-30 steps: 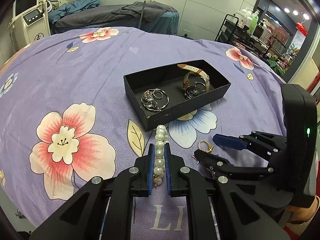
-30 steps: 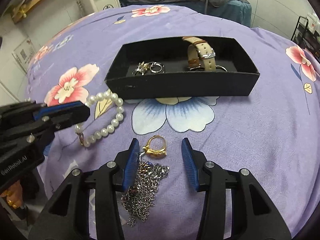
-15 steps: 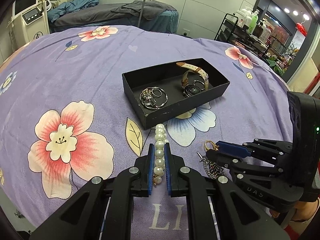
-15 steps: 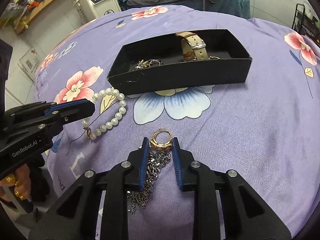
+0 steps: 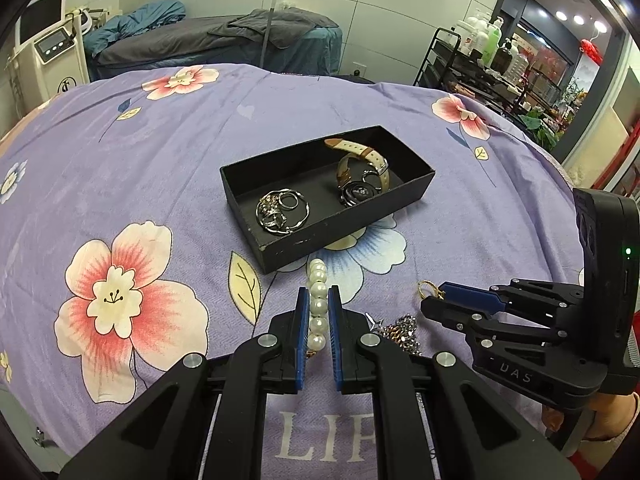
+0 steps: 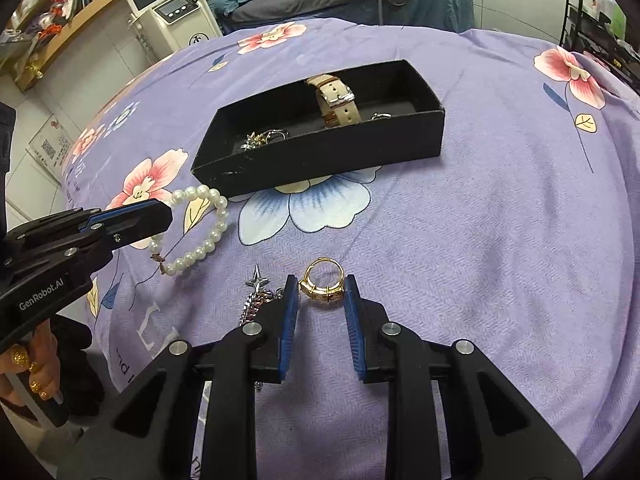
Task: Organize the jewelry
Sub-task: 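Carry the pearl bracelet and gold ring into the black box and open both tools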
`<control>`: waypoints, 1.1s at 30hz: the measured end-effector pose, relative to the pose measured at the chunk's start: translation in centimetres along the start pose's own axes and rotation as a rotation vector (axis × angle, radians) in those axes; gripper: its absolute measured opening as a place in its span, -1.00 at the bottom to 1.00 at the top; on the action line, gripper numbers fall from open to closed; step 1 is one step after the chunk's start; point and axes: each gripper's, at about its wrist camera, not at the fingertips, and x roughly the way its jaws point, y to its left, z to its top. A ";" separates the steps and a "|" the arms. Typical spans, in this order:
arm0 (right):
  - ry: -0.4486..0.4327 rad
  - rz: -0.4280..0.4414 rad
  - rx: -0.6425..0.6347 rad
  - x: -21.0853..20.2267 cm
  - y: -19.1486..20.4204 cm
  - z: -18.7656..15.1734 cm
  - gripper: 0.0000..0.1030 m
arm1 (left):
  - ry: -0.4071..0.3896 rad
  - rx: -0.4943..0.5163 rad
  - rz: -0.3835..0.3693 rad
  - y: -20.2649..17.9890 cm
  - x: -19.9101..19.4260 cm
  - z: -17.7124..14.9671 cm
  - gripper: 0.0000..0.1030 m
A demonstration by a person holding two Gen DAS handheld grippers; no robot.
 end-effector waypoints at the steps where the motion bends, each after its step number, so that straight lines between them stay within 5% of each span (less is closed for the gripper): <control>1: -0.005 -0.001 -0.002 -0.2 0.0 0.2 -0.54 | -0.002 0.003 -0.001 -0.1 -0.1 0.1 -0.82; 22: -0.117 -0.036 0.006 -1.7 -1.1 5.8 -0.54 | -0.118 0.040 -0.001 -0.9 -1.2 6.1 -0.82; 33: -0.146 -0.080 0.022 -0.7 -2.1 9.5 -0.54 | -0.099 0.040 0.043 -0.1 1.8 8.1 -0.82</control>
